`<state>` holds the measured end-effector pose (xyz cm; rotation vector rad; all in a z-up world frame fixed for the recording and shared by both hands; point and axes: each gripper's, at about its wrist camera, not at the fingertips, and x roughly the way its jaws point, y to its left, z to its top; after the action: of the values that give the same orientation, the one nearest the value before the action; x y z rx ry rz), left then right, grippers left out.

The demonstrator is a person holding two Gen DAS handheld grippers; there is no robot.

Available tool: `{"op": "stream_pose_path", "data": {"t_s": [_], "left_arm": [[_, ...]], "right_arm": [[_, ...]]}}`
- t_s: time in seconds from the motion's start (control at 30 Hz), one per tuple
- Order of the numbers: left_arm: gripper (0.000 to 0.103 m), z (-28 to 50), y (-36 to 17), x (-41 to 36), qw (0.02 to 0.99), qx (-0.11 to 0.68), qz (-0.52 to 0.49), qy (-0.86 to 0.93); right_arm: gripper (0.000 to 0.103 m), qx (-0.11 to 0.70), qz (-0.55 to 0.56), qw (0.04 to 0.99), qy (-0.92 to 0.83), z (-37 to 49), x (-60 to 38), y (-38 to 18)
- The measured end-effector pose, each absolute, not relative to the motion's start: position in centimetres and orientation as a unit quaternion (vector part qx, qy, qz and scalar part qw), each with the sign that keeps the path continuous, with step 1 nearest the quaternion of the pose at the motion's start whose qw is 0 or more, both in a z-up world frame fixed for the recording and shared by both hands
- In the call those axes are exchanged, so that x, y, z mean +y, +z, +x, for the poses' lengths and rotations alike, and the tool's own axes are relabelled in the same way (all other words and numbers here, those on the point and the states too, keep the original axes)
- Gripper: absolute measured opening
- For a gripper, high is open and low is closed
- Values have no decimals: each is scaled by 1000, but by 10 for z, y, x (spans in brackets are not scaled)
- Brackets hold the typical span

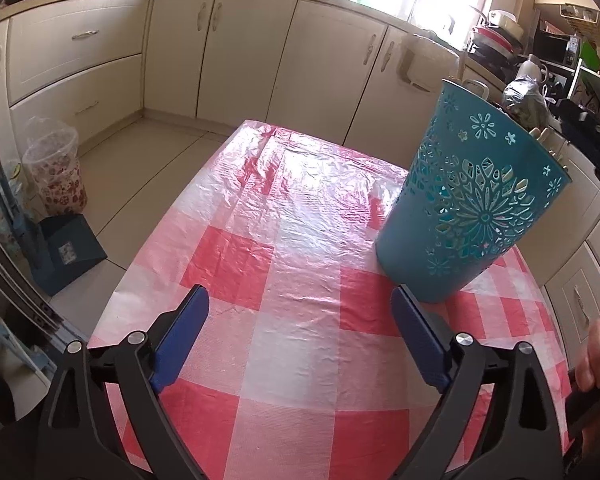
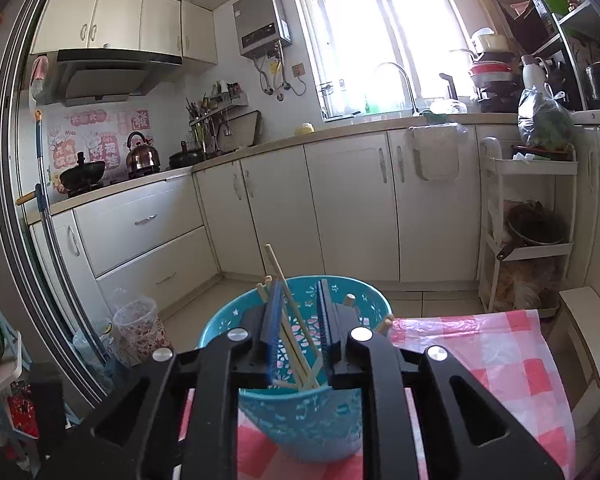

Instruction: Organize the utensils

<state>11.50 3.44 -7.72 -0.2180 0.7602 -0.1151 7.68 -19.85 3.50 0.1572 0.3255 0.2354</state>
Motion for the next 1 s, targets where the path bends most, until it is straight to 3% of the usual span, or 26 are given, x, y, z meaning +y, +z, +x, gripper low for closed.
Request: {"op": "stream_pose_path", "data": {"t_s": [0.07, 0.23, 0.33, 0.6, 1.0], "left_arm": [[90, 111, -73, 32, 921, 374, -95, -51], [95, 85, -38, 24, 924, 374, -74, -45], [95, 64, -13, 20, 920, 385, -66, -47], [95, -17, 53, 13, 922, 384, -20, -39], [95, -141, 117, 33, 938, 346, -18, -32]], "right_arm": [[29, 170, 83, 975, 118, 61, -203, 38], [75, 223, 99, 964, 103, 13, -209, 41], [93, 261, 106, 956, 77, -15, -211, 44], [96, 321, 93, 942, 12, -89, -208, 63], [96, 301, 133, 944, 4, -183, -192, 100]]}}
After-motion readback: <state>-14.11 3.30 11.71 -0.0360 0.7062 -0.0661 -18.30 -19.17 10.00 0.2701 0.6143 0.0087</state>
